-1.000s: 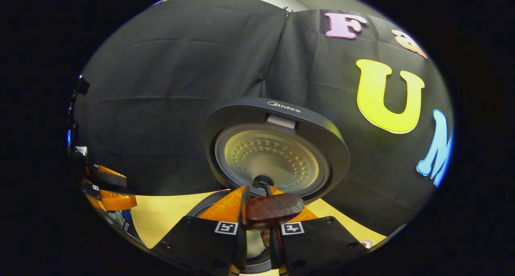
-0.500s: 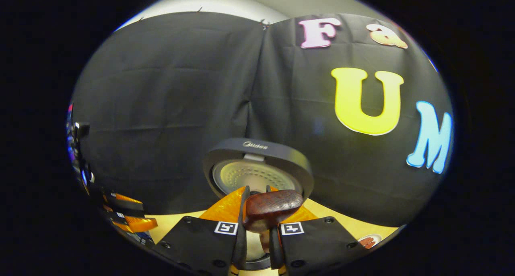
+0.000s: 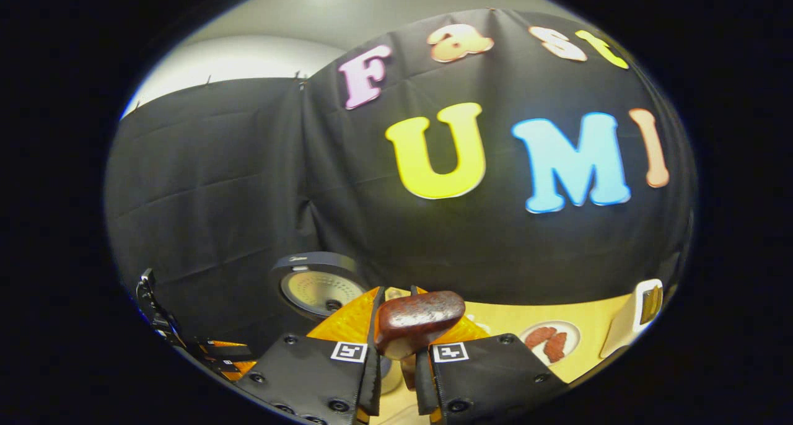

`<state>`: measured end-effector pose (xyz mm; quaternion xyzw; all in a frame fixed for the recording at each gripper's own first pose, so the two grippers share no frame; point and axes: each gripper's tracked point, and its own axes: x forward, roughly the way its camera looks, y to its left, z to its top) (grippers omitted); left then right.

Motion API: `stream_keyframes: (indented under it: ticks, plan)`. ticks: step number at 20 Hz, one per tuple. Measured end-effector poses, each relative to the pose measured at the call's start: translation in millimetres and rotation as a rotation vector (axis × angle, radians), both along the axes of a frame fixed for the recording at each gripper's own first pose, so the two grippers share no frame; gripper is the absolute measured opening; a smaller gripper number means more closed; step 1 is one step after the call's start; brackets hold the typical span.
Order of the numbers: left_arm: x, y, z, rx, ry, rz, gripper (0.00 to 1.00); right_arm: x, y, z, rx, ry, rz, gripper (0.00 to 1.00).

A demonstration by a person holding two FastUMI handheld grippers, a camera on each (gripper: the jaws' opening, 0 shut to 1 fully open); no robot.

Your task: Close the left gripper, press the button to open the rice cooker; take a wooden spoon from the chopstick holder with the right hand, scoop a spoonful of rice and pour it into the rice cooker, then put the wooden spoon back into the chopstick holder.

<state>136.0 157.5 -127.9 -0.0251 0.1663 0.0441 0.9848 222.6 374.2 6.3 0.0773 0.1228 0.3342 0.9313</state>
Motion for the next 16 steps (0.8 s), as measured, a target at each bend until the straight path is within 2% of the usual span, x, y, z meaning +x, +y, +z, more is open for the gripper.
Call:
stream_keyframes:
  ticks: [3, 6, 8, 9, 12, 16]
  plan:
    - [2, -52, 11, 0.004, -0.021, -0.049, 0.96, 0, -87, -18, 0.039, 0.082, -0.147, 0.24]
    - [-1, -101, 15, 0.036, -0.027, -0.089, 0.96, -2, -160, -50, 0.072, 0.178, -0.246, 0.24]
    - [-7, -131, 16, 0.039, -0.023, -0.099, 0.96, -1, -196, -74, 0.118, 0.245, -0.291, 0.21]
    - [-12, -145, 17, 0.038, -0.024, -0.099, 0.96, -1, -213, -90, 0.136, 0.283, -0.313, 0.24]
    - [-32, -180, 15, 0.030, -0.025, -0.077, 0.96, -12, -259, -134, 0.199, 0.383, -0.385, 0.24]
    - [-69, -209, 8, 0.033, -0.012, -0.040, 0.96, -27, -304, -186, 0.213, 0.470, -0.425, 0.24]
